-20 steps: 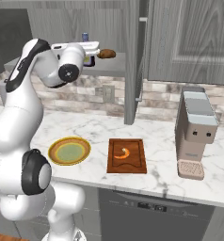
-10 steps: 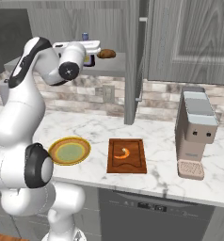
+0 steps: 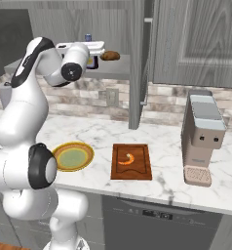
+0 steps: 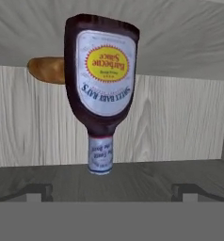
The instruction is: Pick the shrimp from the plate and place it on the cutting board. Then pick the condiment bottle from the cabinet and place it next to the cutting board.
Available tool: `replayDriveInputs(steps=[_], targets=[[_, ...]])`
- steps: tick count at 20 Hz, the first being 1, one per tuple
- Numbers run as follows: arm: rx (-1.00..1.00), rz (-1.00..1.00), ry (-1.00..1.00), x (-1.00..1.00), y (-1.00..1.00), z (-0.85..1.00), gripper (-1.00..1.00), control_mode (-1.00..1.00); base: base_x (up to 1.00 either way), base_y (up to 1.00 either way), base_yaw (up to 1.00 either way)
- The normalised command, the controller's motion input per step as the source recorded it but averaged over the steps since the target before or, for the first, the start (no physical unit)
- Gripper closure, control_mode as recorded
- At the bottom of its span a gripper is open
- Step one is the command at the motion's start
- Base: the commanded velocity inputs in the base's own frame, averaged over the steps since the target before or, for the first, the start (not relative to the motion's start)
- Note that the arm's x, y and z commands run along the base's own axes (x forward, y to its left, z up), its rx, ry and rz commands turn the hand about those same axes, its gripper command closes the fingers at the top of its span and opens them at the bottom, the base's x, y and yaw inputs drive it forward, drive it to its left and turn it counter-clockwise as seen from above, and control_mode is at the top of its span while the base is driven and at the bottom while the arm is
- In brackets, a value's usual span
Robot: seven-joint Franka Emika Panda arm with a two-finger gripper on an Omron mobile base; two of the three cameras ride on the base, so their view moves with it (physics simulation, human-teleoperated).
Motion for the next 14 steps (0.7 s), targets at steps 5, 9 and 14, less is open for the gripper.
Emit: replayDriveInputs(steps=[5,9,14], targets=[[0.0,-0.01,0.0,0.1,0.0,0.0,-1.0,-1.0,0.0,0.0,0.0],[0.0,-0.01,0.0,0.1,0.0,0.0,-1.0,-1.0,0.0,0.0,0.0],[0.0,-0.01,0.0,0.1,0.0,0.0,-1.0,-1.0,0.0,0.0,0.0]])
